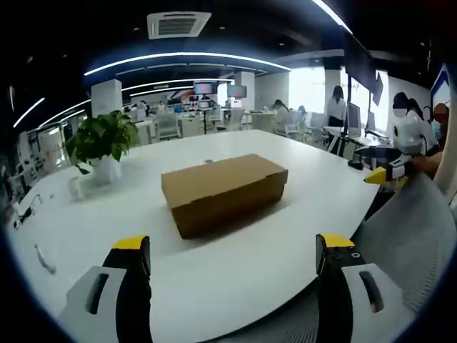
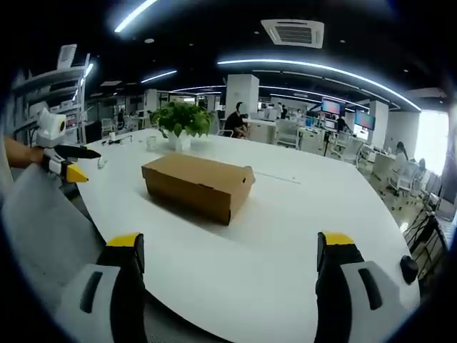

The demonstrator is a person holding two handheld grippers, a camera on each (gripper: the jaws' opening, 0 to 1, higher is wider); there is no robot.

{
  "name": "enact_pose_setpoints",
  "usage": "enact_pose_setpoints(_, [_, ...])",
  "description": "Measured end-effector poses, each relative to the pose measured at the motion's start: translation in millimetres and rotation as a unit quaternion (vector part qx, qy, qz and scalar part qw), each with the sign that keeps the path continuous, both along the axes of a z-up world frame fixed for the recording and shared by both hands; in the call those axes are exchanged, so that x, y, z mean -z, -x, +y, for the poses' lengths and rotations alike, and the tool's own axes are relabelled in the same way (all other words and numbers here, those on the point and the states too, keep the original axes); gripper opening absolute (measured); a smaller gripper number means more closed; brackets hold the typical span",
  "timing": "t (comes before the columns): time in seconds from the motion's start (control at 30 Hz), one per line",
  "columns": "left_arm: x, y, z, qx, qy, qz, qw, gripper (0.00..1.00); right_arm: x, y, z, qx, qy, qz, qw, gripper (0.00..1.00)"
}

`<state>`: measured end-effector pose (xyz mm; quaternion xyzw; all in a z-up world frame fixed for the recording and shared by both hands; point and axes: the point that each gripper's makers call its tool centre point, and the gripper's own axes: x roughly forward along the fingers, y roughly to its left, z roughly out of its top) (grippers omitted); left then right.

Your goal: Operate the shoe box by opening the lid, removing the specified soft item, and placing it in the target area until the item is outside and the box remains undamaged.

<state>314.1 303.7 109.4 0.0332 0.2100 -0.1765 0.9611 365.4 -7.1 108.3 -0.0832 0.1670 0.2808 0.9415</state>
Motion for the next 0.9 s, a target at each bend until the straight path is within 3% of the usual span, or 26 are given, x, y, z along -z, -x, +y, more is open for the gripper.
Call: enact_pose_setpoints(0.9, [-1.2,-0.9,-0.9,0.0,0.0,0.004,1.0,1.0,-1.3,-0.9,-1.9,0.004,-0.002,0.002,1.0,0.96])
